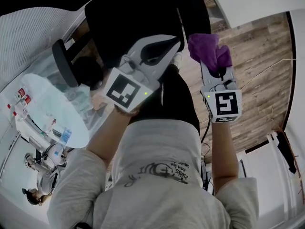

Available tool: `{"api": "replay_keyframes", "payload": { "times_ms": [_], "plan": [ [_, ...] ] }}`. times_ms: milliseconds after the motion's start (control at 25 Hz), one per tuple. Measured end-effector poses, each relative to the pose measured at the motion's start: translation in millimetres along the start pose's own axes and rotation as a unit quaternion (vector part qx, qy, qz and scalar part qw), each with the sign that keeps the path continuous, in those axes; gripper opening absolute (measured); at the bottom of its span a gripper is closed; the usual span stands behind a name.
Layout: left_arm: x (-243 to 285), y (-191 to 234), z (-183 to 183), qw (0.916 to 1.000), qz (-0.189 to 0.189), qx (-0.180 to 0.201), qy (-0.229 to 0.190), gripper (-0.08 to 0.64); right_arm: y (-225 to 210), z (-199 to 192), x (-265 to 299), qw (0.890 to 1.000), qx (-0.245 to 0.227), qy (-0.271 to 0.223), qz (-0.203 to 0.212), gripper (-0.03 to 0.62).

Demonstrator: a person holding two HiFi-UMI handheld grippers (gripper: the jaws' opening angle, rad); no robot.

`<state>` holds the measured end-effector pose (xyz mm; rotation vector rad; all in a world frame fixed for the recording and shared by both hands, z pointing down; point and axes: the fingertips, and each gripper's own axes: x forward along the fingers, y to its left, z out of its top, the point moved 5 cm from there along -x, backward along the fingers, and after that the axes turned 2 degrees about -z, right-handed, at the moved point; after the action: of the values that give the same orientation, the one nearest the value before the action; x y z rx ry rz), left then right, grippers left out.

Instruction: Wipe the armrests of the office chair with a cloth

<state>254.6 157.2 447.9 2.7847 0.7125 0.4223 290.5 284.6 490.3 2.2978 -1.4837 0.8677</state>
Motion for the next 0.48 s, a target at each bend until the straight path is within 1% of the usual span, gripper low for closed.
{"api": "replay_keyframes", "payload": {
  "times_ms": [80,280,480],
  "plan": [
    [-2.6,-6.2,17.1,0.9999,-0.003,0.007,-0.008,0.0,-1.9,19.1,-13.4,0.999,0.001,-0.031,-0.01,0.031],
    [-18.6,-22.6,66.6,0.9996,-0.008,0.018,-0.021,0.0,2.6,67.6,-54.0,0.997,-0.008,-0.078,-0.021,0.031],
    [-30.9,-42.8,123.8,0.9979,-0.013,0.048,-0.041,0.0,5.9,119.3,-98.2,0.992,-0.008,-0.122,-0.028,0.031]
  ]
}}
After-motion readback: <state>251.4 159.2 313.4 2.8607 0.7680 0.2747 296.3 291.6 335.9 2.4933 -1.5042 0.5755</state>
